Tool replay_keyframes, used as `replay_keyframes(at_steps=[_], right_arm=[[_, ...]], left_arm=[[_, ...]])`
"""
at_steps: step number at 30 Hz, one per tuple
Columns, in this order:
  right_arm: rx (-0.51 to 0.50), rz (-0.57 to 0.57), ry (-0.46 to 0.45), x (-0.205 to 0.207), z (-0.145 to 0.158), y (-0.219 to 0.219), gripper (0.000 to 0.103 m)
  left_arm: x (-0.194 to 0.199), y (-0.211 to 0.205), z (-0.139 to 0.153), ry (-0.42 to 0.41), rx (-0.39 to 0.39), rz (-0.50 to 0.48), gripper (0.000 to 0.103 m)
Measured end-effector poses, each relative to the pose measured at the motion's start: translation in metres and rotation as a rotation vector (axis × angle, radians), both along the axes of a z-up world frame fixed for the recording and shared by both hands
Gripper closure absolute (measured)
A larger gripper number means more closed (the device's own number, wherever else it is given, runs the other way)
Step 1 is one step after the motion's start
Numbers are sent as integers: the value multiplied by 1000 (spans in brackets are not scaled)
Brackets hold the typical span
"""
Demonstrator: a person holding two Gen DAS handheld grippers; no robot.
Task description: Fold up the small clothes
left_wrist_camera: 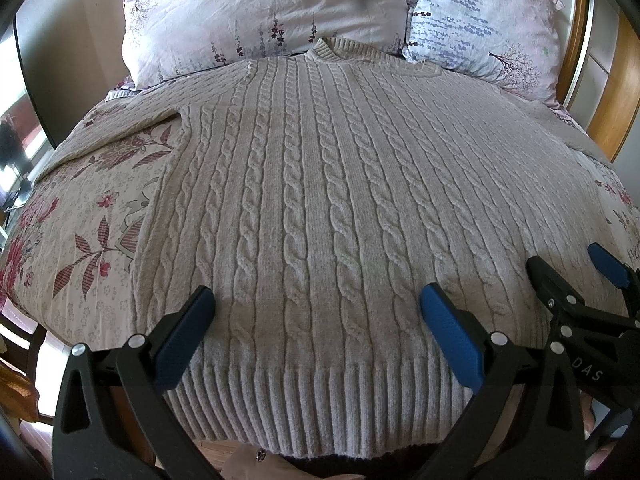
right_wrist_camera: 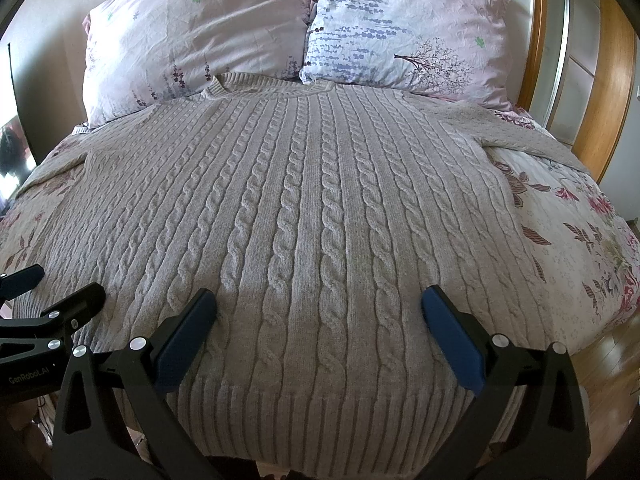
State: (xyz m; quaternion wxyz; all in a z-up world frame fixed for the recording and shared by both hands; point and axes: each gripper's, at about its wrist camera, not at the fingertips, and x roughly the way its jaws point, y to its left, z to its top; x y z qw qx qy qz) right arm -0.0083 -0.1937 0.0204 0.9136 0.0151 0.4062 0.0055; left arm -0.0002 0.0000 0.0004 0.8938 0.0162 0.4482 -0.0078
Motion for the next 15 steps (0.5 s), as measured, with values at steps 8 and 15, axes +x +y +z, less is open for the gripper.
replay_keyframes(at_steps=[8,15], right_arm=[[-1,6,12,0,-1,2,1],[-3,31,-3,4,-2,1,1]], left_arm=[[0,0,0,7,0,0,2],[8,-1,0,36,3,-4,2]])
